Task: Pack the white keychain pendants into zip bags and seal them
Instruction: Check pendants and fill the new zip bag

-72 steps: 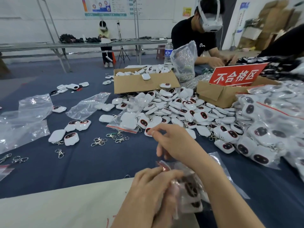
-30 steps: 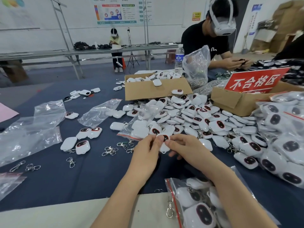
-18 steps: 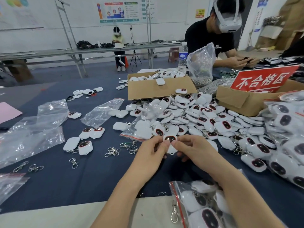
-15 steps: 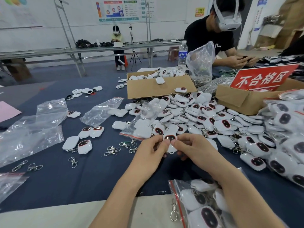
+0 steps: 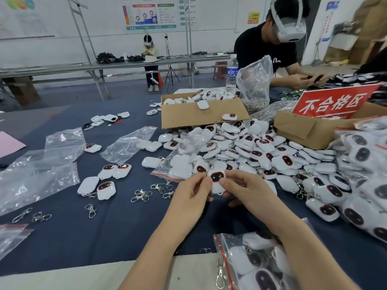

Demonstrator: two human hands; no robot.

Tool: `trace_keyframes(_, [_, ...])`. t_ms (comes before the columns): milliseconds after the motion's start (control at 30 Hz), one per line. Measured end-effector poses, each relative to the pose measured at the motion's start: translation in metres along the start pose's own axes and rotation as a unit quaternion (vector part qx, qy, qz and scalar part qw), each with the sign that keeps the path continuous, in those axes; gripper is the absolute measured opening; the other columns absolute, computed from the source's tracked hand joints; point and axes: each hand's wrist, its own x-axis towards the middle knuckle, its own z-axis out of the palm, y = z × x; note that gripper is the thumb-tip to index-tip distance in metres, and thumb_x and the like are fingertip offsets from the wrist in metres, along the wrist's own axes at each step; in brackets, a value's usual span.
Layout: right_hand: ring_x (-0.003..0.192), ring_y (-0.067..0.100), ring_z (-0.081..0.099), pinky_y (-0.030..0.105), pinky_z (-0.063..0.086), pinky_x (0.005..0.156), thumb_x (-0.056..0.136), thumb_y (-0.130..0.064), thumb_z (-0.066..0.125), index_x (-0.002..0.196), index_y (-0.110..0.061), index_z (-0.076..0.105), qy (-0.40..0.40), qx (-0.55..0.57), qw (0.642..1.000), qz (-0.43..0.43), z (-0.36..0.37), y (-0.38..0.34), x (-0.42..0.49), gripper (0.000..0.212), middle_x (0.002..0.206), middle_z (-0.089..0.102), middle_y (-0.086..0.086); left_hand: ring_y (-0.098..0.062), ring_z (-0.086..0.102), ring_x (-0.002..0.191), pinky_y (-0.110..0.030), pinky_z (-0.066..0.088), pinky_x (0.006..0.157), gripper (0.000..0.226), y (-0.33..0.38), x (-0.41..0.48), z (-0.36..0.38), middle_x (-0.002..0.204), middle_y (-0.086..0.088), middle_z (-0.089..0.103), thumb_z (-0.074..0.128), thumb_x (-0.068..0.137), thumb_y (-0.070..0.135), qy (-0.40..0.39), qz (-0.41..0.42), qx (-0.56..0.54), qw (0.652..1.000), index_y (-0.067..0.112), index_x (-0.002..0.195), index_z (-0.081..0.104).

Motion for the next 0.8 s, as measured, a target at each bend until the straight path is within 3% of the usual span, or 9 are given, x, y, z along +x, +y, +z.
trace_keyframes(233, [0.070,0.007,0.070,0.022,0.057,0.059,0.098,-0.027,0.064,0.096,-0.029,0.071,0.007,-0.011,1.000,0.002,-0.0014,0.0008,0.0011,0.007,0.069,0.072,-0.007,-0.004,0.062,0.070,-0.036,0.056,0.083,0.022,-0.0014,-0.0004,0.0012,0.071,0.013,0.063,0.053,0.104,0.021,0.004,-0.007,-0.012,1.000,0.019,0.090,0.069])
trace_keyframes(300, [0.071,0.009,0.071,0.022,0.057,0.059,0.098,-0.028,0.064,0.096,-0.028,0.072,0.007,-0.016,1.000,0.004,-0.0023,0.0012,0.0009,0.008,0.069,0.071,-0.005,-0.004,0.062,0.069,-0.026,0.055,0.076,0.021,-0.0016,-0.0008,0.0005,0.070,0.011,0.063,0.054,0.104,0.023,0.003,-0.002,-0.006,1.000,0.019,0.089,0.068])
trace_keyframes(400, [0.059,0.008,0.066,0.020,0.055,0.054,0.098,-0.032,0.063,0.089,-0.018,0.075,0.006,-0.038,0.999,0.024,-0.0020,-0.0004,0.0010,0.021,0.061,0.068,-0.004,-0.003,0.061,0.064,-0.015,0.050,0.066,0.018,-0.0013,-0.0015,0.0017,0.065,0.008,0.065,0.052,0.105,0.022,0.008,-0.014,-0.020,1.000,0.021,0.104,0.070])
trace_keyframes(500, [0.049,0.011,0.061,0.022,0.051,0.046,0.098,-0.032,0.063,0.080,-0.006,0.072,0.003,0.005,0.997,0.071,-0.0001,-0.0031,0.0017,0.033,0.059,0.067,0.001,-0.005,0.059,0.060,-0.017,0.050,0.060,0.024,0.0001,-0.0012,0.0030,0.062,0.007,0.065,0.047,0.107,0.017,0.000,-0.033,-0.051,0.998,0.019,0.123,0.064])
trace_keyframes(667, [0.043,0.013,0.058,0.023,0.047,0.040,0.098,-0.032,0.064,0.058,-0.016,0.070,-0.001,0.034,0.994,0.102,0.0017,-0.0039,0.0024,0.043,0.056,0.065,0.006,-0.007,0.057,0.060,-0.020,0.051,0.061,0.026,0.0021,-0.0011,0.0027,0.064,0.007,0.064,0.043,0.108,0.015,-0.006,-0.039,-0.053,0.998,0.016,0.117,0.067])
trace_keyframes(800, [0.043,0.014,0.058,0.022,0.047,0.041,0.098,-0.037,0.062,0.067,-0.014,0.071,-0.004,0.025,0.993,0.112,0.0014,-0.0036,0.0037,0.039,0.056,0.066,0.006,-0.008,0.058,0.064,-0.022,0.051,0.063,0.024,0.0025,0.0003,0.0013,0.066,0.006,0.066,0.045,0.108,0.016,-0.019,-0.043,-0.067,0.997,0.015,0.117,0.068])
